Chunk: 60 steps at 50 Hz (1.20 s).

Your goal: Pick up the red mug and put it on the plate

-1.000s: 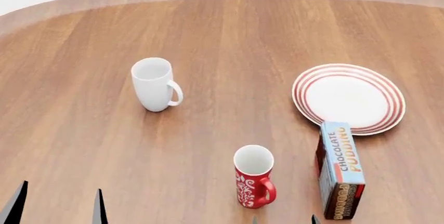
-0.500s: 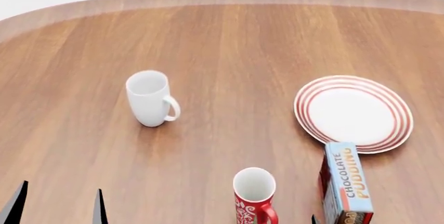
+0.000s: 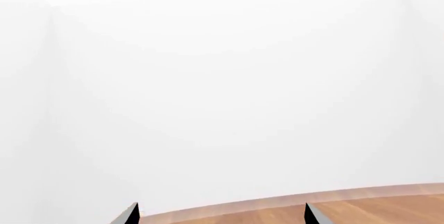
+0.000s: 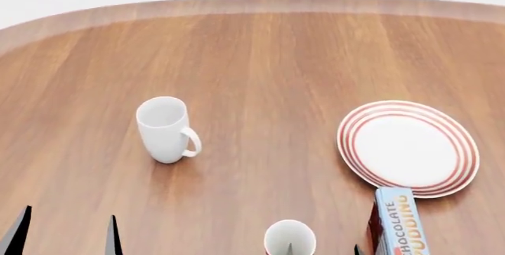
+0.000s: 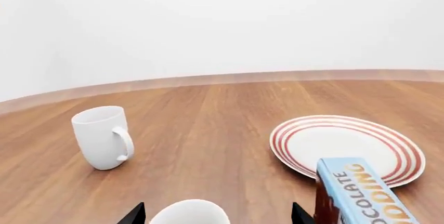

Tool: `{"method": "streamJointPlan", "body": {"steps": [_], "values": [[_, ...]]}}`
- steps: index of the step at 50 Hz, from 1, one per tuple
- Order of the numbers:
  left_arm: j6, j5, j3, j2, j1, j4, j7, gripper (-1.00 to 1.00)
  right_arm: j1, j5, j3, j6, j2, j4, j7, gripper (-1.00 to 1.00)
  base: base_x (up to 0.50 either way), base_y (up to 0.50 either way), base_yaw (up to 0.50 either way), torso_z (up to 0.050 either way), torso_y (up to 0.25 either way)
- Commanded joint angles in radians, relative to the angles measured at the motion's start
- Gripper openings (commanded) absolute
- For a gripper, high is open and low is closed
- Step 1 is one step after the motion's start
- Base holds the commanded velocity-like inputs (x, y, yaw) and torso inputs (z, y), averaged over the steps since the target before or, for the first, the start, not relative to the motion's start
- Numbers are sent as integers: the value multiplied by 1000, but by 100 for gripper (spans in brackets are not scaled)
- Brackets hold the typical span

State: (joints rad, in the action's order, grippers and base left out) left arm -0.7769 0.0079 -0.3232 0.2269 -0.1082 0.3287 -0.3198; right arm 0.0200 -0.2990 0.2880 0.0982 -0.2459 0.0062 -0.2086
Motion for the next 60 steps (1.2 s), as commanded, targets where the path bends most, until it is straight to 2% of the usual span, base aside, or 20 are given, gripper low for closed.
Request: {"method": "streamJointPlan", "body": {"steps": [1,60], "values": [[-2,0,-4,3,-1,1,-5,100,0,-3,5,0,-4,-3,-5,100,168,0,0,0,0],[-9,4,-25,16,-7,4,-30,100,5,-19,24,10,-19,0,-21,100,169,0,0,0,0]]}}
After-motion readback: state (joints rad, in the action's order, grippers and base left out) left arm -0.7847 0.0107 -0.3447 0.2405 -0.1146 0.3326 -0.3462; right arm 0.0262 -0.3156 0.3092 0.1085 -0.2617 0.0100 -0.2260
